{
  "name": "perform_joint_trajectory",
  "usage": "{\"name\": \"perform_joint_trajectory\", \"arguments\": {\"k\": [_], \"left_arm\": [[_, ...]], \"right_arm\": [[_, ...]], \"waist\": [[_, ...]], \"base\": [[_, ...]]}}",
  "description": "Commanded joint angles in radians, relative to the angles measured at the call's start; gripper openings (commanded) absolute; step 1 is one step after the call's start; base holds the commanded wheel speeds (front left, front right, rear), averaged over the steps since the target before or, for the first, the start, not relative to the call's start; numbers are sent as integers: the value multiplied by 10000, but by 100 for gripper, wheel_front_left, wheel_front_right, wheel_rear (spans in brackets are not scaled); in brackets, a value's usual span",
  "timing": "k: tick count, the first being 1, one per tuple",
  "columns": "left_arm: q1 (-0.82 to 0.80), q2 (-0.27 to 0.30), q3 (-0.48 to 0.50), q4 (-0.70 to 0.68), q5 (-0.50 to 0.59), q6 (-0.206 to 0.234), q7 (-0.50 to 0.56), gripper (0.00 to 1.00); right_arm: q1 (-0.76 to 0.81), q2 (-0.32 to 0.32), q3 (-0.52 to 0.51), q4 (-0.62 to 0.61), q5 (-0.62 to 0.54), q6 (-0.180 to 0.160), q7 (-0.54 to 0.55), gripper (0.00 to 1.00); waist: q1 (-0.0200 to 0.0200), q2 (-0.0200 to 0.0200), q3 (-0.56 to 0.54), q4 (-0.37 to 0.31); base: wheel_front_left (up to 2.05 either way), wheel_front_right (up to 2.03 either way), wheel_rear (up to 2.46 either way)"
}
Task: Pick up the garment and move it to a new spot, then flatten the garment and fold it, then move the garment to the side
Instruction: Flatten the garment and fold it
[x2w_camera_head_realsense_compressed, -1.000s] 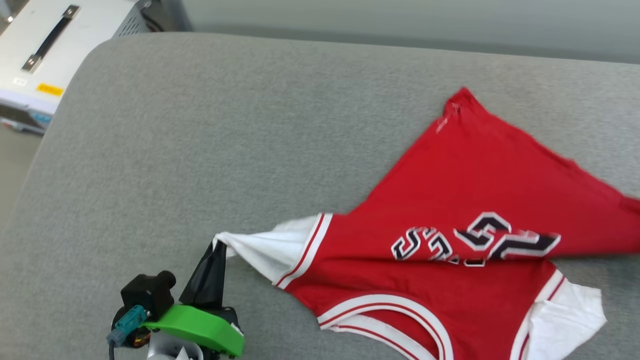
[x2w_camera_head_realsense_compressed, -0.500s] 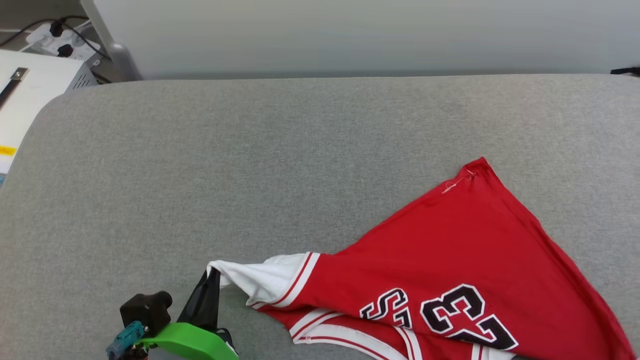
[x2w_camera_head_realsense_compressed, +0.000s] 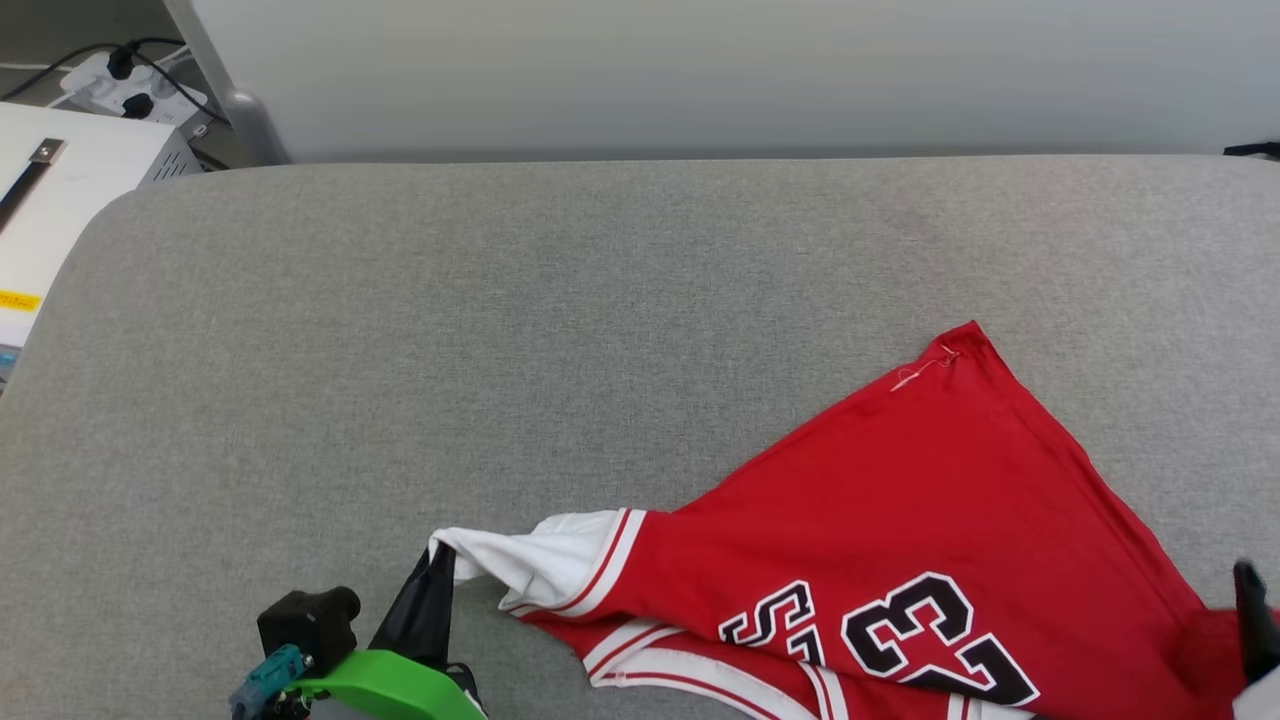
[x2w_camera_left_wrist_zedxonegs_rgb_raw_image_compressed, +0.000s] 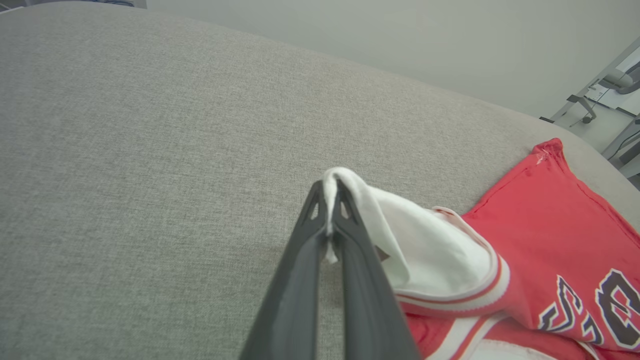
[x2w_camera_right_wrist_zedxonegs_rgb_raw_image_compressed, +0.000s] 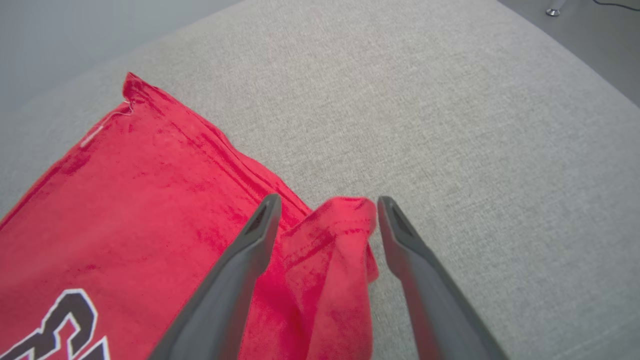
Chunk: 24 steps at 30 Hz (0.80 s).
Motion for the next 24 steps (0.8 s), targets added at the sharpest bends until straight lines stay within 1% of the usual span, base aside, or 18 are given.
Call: {"name": "perform_joint_trajectory", "arguments": {"k": [1, 4, 7, 9, 12, 13, 14, 18, 21, 24], "left_arm": [[-110, 21, -7, -59, 46, 50, -60, 0], [-282, -9, -70, -143, 83, 50, -115, 0], [-509, -54, -169, -240, 126, 30, -146, 0], [-728, -75, -272, -310, 180, -1, -156, 0], [-1025, -120, -423, -371, 233, -57, -180, 0], [-1324, -192, -617, -382, 265, -134, -213, 0], [-1430, -223, -693, -364, 271, -163, -228, 0], [-1771, -301, -931, -257, 288, -253, -306, 0], [-1980, -376, -1059, -179, 256, -301, -384, 0], [-2149, -428, -1134, -123, 232, -331, -461, 0]], "right_arm": [[-380, -136, 55, 32, -55, -7, -457, 100], [-1108, -512, 354, 442, -23, -7, -804, 100], [-1923, -1047, 930, 881, 80, -7, -648, 100], [-2642, -1547, 1584, 1189, 219, -7, -246, 100], [-3605, -2131, 2432, 1673, 563, -7, 458, 100], [-4497, -2728, 3338, 2185, 914, -7, 1267, 100], [-4791, -2926, 3696, 2377, 1073, -7, 1546, 100], [-5754, -3570, 4889, 3034, 1547, -7, 2583, 100], [-6364, -3843, 5578, 3495, 1778, -7, 3180, 100], [-6905, -4022, 6086, 3858, 1906, -7, 3456, 100]], "waist": [[1, -1, 103, 89], [1, -1, 297, 229], [1, -1, 534, 391], [1, -1, 766, 538], [1, -1, 1044, 753], [1, -1, 1319, 1014], [1, -1, 1413, 1116], [1, -1, 1756, 1419], [1, -1, 2001, 1590], [1, -1, 2253, 1681]], "base": [[0, 0, 0], [0, 0, 0], [0, 0, 0], [0, 0, 0], [0, 0, 0], [0, 0, 0], [0, 0, 0], [0, 0, 0], [0, 0, 0], [0, 0, 0]]}}
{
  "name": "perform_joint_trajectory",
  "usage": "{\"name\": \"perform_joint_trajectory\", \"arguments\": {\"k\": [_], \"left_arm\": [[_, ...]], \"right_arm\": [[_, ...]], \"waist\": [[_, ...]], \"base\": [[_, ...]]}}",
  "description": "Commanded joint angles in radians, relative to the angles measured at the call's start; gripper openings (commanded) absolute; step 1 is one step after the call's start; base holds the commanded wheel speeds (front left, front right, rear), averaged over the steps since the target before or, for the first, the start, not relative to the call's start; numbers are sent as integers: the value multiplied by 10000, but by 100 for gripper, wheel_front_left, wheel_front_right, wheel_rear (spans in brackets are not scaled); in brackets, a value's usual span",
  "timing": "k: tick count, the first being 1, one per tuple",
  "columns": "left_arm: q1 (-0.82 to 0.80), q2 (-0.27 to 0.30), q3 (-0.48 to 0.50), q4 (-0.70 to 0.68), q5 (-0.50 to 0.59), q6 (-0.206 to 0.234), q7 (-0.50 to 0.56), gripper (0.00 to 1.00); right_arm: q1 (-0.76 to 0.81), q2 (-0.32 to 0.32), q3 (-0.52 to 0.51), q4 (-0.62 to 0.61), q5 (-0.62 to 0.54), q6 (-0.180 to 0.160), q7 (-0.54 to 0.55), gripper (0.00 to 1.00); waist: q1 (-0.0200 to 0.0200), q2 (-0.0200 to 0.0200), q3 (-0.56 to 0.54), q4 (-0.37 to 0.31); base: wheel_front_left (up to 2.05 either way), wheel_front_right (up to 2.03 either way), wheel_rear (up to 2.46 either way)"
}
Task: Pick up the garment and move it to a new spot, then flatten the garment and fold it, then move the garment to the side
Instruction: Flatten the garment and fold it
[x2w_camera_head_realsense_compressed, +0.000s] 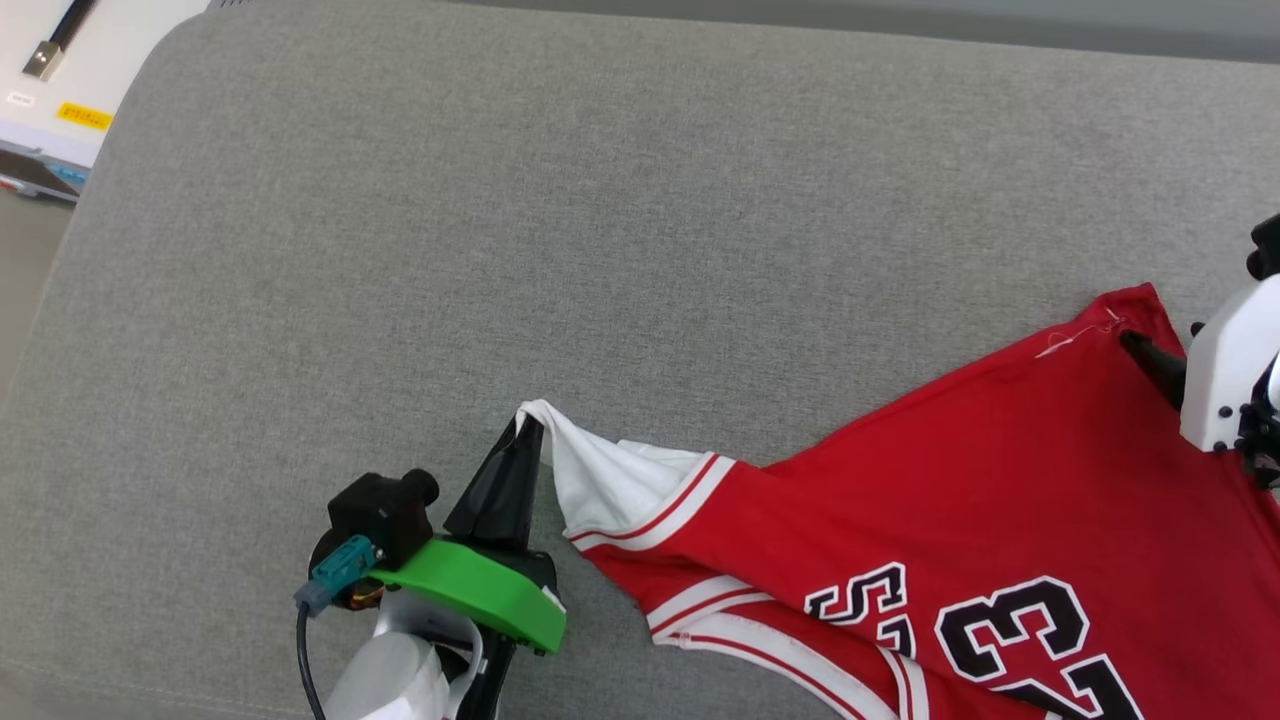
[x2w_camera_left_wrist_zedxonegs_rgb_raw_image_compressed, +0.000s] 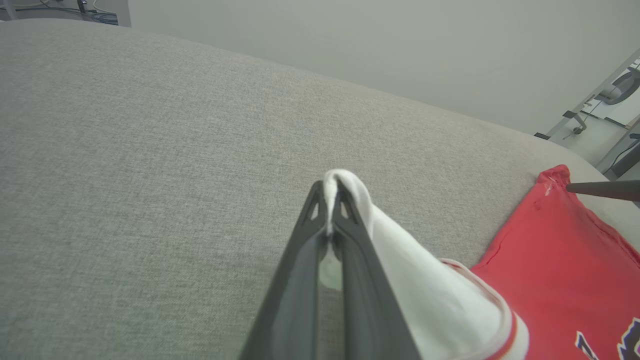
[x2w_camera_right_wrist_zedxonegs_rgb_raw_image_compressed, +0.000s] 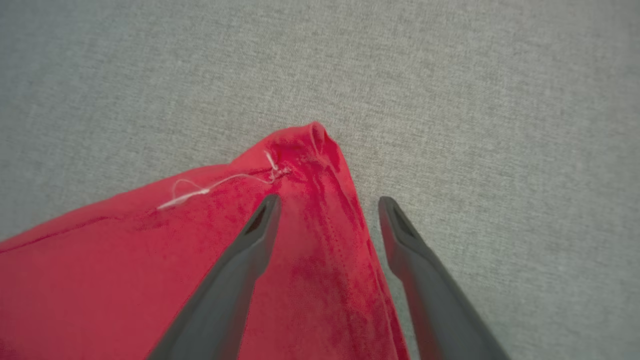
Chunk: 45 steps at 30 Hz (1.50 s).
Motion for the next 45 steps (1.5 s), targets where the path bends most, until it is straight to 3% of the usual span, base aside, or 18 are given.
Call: {"name": "perform_joint_trajectory", "arguments": {"k": [1, 6, 12, 13, 14, 15, 19, 22, 23, 28, 36, 45], "left_arm": [[-262, -67, -39, 45, 38, -53, -88, 0], [-479, -76, -141, 177, 31, -91, -160, 0], [-591, -68, -174, 365, 0, -113, -239, 0], [-592, -65, -161, 389, -12, -113, -252, 0], [-584, -61, -148, 410, -21, -108, -261, 0], [-568, -51, -132, 434, -33, -99, -270, 0], [-541, 16, -48, 496, -93, -71, -290, 0], [-752, 283, 117, 532, -103, -52, -231, 0], [-1192, 602, 281, 473, -135, -72, -48, 0], [-2386, 1199, 475, 552, -312, -152, 501, 0], [-5627, 1920, 403, 2102, -716, -259, 1259, 0], [-9837, 2353, -135, 4542, -725, -280, 1092, 0]], "right_arm": [[-349, -101, 252, 183, 95, -7, 96, 100], [-871, -173, 1352, 991, 383, -7, 422, 100], [-603, -98, 2808, 1729, 1399, -7, 2079, 98], [-560, -104, 2976, 1794, 1583, -7, 2385, 30], [-546, -115, 3082, 1817, 1691, -7, 2549, 4], [-543, -135, 3173, 1860, 1800, -7, 2736, 0], [-789, -242, 3250, 1816, 2022, -7, 2776, 0], [-1387, -371, 2796, 1680, 1970, -7, 1620, 0], [-1763, -352, 2432, 1667, 1733, -7, 831, 0], [-2329, -276, 2095, 1823, 1213, -7, -97, 0], [-3848, 183, 1547, 2724, 342, -7, -1314, 0], [-6612, 666, 733, 3637, -940, -7, -2668, 0]], "waist": [[0, -1, 431, 273], [0, -1, 698, 316], [0, -1, 705, 309], [0, -1, 683, 289], [0, -1, 649, 266], [0, -1, 606, 234], [0, -1, 389, 89], [0, -1, -103, -80], [0, -1, -508, -233], [0, -1, -1067, -567], [0, -1, -1434, -1080], [0, -1, -508, -1491]], "base": [[0, 0, 0], [0, 0, 0], [0, 0, 0], [0, 0, 0], [0, 0, 0], [0, 0, 0], [0, 0, 0], [0, 0, 0], [0, 0, 0], [0, 0, 0], [0, 0, 0], [0, 0, 0]]}}
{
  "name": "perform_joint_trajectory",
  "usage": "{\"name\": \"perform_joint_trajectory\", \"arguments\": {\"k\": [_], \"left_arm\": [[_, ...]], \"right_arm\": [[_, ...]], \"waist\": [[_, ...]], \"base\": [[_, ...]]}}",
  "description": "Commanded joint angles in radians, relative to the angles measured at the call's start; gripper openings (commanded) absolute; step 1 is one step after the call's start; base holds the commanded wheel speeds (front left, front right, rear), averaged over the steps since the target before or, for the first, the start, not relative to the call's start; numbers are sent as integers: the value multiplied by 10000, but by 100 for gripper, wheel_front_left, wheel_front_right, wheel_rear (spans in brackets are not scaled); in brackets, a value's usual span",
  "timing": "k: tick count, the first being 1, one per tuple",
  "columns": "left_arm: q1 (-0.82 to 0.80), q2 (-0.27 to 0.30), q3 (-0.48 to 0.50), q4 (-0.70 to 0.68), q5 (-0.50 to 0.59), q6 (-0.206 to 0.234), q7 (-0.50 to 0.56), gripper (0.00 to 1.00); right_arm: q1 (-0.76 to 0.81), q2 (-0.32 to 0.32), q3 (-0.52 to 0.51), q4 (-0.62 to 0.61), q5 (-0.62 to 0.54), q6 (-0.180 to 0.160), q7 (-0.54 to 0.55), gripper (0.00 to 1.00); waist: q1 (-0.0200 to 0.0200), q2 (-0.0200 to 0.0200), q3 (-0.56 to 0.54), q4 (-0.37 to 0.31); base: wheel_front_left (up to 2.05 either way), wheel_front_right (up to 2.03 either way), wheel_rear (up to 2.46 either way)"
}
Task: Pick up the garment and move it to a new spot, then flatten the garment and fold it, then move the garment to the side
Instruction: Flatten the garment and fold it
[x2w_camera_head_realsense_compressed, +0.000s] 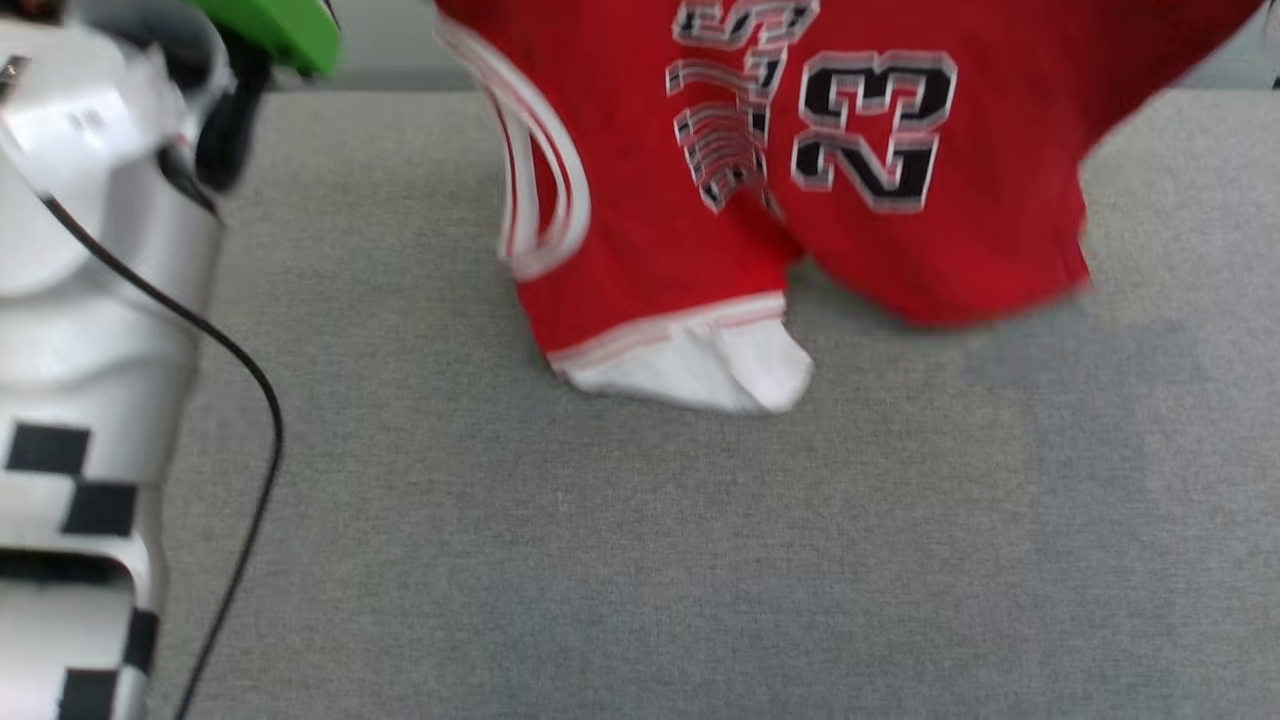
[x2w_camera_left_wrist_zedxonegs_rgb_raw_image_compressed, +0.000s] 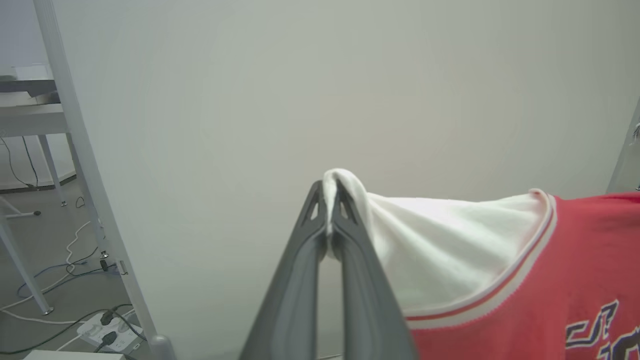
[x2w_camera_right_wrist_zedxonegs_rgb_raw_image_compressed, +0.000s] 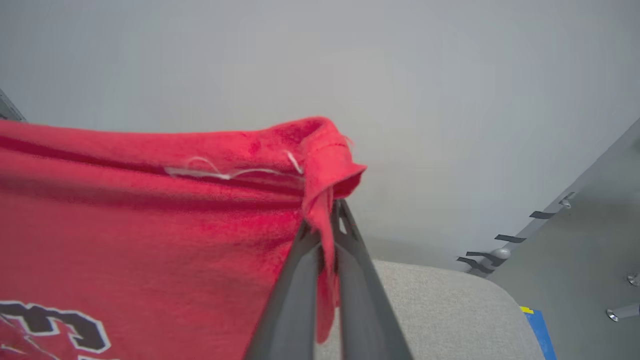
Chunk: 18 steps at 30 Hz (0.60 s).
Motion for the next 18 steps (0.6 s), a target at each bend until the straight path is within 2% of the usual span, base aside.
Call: {"name": "perform_joint_trajectory", "arguments": {"k": [1, 11, 18], "left_arm": [[-669, 261, 5, 361, 88, -14, -176, 0], [-4117, 795, -531, 2103, 678, -16, -412, 0], [-4936, 762, -747, 3049, 577, -16, -787, 0]], "right_arm": [[-541, 61, -171, 185, -278, -13, -320, 0], [-3547, 484, -598, 901, -1424, -13, -1840, 0], [-4339, 799, -351, 1442, -1529, -13, -2530, 0]], "waist": [[0, -1, 544, -252], [0, -1, 2167, -415], [0, -1, 3117, -235]], "base": [[0, 0, 0], [0, 0, 0], [0, 0, 0]]}}
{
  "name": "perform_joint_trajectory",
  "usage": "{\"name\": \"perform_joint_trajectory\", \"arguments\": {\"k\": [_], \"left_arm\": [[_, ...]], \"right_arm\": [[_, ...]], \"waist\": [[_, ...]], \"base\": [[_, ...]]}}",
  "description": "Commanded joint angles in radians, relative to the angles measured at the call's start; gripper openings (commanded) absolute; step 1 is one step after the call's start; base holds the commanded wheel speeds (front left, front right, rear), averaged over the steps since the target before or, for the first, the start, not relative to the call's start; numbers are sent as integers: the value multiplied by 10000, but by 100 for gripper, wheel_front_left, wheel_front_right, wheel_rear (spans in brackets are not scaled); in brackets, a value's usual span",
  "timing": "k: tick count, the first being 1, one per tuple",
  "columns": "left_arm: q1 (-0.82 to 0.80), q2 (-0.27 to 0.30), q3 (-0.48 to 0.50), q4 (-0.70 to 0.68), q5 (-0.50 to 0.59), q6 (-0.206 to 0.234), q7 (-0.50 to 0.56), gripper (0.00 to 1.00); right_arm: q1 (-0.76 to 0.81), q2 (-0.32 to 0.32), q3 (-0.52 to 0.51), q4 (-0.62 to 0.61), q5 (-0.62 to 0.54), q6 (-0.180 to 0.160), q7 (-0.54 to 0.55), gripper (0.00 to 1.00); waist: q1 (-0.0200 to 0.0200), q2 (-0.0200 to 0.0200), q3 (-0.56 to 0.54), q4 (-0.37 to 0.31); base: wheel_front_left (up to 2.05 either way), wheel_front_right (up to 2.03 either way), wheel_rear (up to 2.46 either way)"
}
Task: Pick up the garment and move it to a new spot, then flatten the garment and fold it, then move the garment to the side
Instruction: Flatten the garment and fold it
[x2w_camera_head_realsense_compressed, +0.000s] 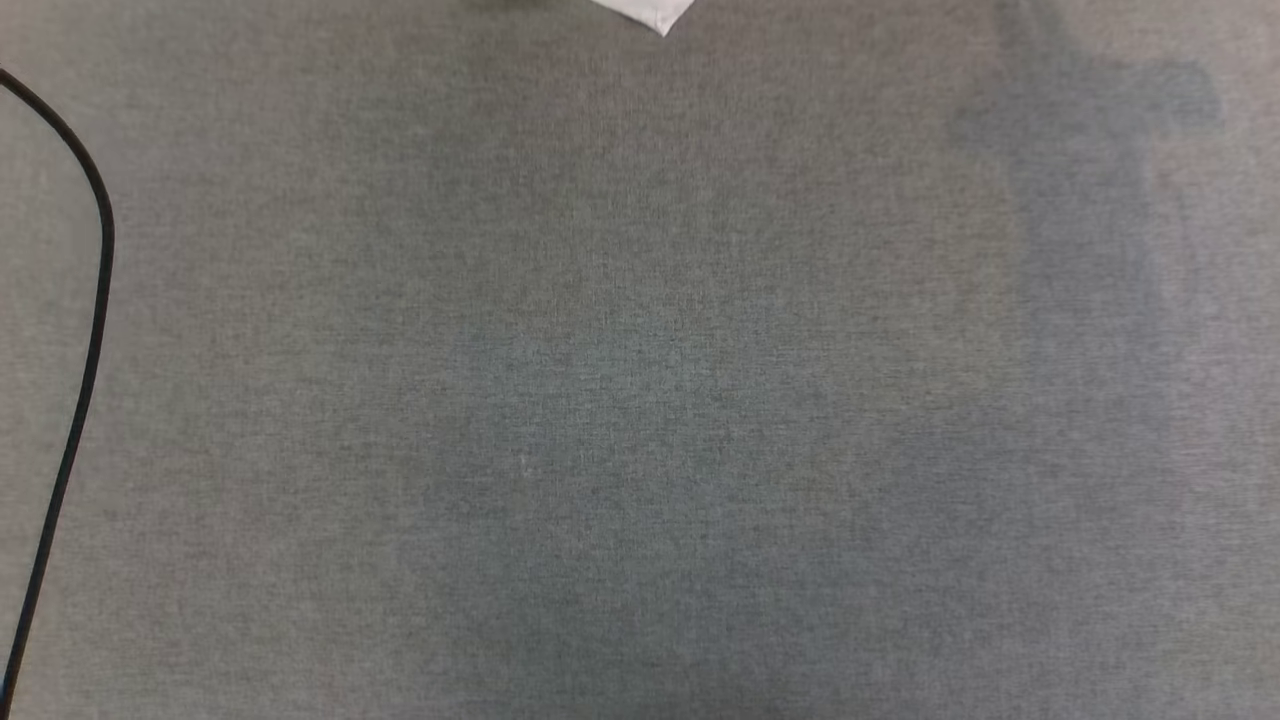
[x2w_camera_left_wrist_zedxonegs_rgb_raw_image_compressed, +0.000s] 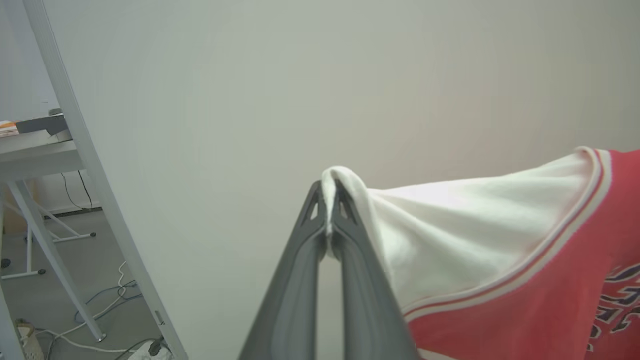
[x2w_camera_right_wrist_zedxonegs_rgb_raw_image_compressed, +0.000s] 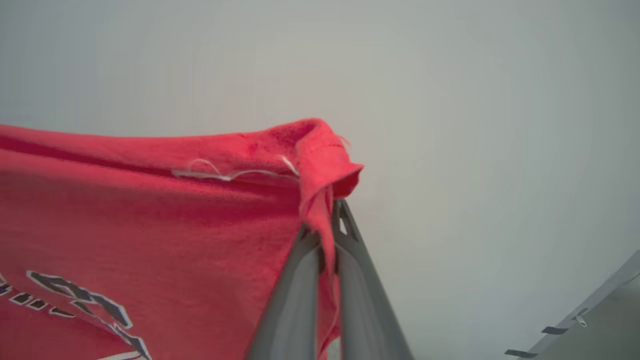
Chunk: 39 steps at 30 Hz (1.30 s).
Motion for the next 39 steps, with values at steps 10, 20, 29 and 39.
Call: {"name": "perform_joint_trajectory", "arguments": {"k": [10, 20, 29, 39], "left_arm": [[950, -328, -365, 737, -1076, -15, -714, 0], [4867, -202, -1000, -223, -2484, -15, -921, 0], [9488, 285, -28, -2357, -3151, 129, -931, 0], [13736, 800, 468, -5262, -3616, 1453, -731, 0]], "right_arm": [[741, 109, 723, 803, 962, -19, -480, 0], [4656, -342, 2108, -198, 2859, -19, -1049, 0], [8260, -1048, 2576, -1706, 4124, -19, -947, 0], [11581, -1448, 1998, -3260, 4385, -19, -441, 0]], "waist": [[-2, 0, 1293, 499], [-2, 0, -5, 563], [-2, 0, -1765, 416], [-2, 0, -3426, 241]], "base": [[0, 0, 0], [0, 0, 0], [0, 0, 0], [0, 0, 0]]}}
